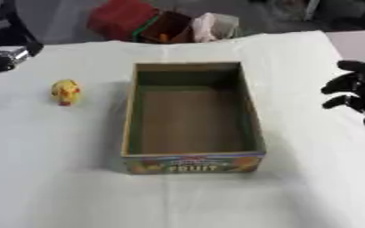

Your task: Pick up objects on the table and place them in the box.

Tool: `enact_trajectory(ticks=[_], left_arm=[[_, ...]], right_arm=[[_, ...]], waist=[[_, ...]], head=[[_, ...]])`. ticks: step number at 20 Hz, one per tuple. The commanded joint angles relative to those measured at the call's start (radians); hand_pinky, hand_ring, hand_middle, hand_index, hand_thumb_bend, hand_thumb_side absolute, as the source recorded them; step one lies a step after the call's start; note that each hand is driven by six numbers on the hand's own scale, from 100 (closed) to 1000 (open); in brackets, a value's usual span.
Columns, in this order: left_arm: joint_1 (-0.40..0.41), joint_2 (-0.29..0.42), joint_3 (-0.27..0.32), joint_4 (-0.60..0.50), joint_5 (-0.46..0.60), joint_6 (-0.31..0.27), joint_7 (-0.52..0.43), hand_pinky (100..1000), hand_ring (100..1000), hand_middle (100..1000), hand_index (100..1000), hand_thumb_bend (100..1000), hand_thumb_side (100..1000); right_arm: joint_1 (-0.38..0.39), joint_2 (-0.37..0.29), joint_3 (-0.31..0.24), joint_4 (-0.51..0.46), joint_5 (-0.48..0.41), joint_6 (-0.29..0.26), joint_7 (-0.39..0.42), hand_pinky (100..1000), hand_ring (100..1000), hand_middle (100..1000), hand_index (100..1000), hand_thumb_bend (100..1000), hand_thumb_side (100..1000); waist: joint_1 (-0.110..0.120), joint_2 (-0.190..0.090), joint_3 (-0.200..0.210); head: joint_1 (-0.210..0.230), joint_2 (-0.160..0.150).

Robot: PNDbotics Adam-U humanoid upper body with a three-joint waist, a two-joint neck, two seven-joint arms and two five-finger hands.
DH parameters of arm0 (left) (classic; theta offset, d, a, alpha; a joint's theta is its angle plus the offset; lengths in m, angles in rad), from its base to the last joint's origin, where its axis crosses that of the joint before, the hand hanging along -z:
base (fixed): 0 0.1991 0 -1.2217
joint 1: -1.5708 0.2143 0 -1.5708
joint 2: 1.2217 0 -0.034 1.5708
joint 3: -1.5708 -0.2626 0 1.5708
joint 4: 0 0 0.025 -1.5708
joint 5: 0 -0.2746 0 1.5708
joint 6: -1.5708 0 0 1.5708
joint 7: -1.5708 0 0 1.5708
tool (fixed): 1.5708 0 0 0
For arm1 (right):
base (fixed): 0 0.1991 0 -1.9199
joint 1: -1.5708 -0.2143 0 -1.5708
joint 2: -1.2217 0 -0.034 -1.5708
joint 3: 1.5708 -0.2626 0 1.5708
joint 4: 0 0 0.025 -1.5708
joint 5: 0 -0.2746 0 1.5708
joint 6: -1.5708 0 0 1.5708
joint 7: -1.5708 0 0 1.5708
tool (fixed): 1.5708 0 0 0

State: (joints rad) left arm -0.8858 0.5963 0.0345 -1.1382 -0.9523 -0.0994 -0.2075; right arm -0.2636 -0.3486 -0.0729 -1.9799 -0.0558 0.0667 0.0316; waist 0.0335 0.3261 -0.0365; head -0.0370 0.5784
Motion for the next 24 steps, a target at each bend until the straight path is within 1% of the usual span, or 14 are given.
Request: enact_trajectory(ticks=[1,3,6,9,12,15,17,18,24], left_arm=[[-0.036,0.009,-0.003,0.043,0.006,-0.013,-0.097,614,777,848,964,580,985],[-0.048,-0.001,-0.003,0.067,0.032,-0.023,-0.161,629,789,850,964,570,919],[-0.061,-0.01,0.0,0.079,0.074,-0.031,-0.229,644,800,851,966,608,848],[-0.072,-0.017,-0.001,0.084,0.105,-0.032,-0.275,656,805,847,965,670,832],[-0.084,-0.018,-0.006,0.093,0.114,-0.024,-0.305,642,806,857,966,699,791],[-0.092,-0.025,-0.013,0.106,0.092,-0.015,-0.314,628,799,854,965,662,733],[-0.096,-0.031,-0.015,0.12,0.083,-0.007,-0.317,624,795,848,963,604,676],[-0.098,-0.033,-0.015,0.128,0.076,0.001,-0.317,614,789,849,968,557,640],[-0.104,-0.048,-0.022,0.162,0.026,0.052,-0.32,608,786,843,961,546,620]], right_arm=[[-0.008,-0.021,0.0,-0.02,-0.004,-0.001,0.006,551,666,584,826,100,883],[-0.009,-0.02,0.001,-0.02,-0.003,0.0,0.008,551,667,584,826,100,884],[-0.009,-0.019,0.001,-0.02,-0.002,0.002,0.009,551,667,584,826,100,884],[-0.009,-0.017,0.003,-0.02,-0.002,0.004,0.011,551,667,584,826,100,885],[-0.011,-0.016,0.005,-0.02,-0.001,0.005,0.015,551,667,584,826,100,886],[-0.013,-0.016,0.006,-0.02,0.0,0.005,0.017,552,668,584,826,100,886],[-0.015,-0.016,0.007,-0.02,0.001,0.005,0.018,552,668,584,826,100,886],[-0.016,-0.015,0.008,-0.02,0.001,0.005,0.019,552,668,584,826,100,887],[-0.02,-0.013,0.01,-0.02,0.004,0.007,0.023,552,668,584,827,100,888]], waist=[[-0.001,-0.018,-0.001],[-0.001,-0.018,-0.001],[-0.001,-0.017,-0.003],[0.0,-0.016,-0.004],[0.002,-0.015,-0.007],[0.003,-0.012,-0.012],[0.004,-0.01,-0.016],[0.005,-0.009,-0.018],[0.01,-0.002,-0.028]], head=[[0.005,-0.01],[0.007,-0.01],[0.007,-0.01],[0.007,-0.012],[0.008,-0.014],[0.011,-0.016],[0.014,-0.015],[0.016,-0.015],[0.025,-0.015]])
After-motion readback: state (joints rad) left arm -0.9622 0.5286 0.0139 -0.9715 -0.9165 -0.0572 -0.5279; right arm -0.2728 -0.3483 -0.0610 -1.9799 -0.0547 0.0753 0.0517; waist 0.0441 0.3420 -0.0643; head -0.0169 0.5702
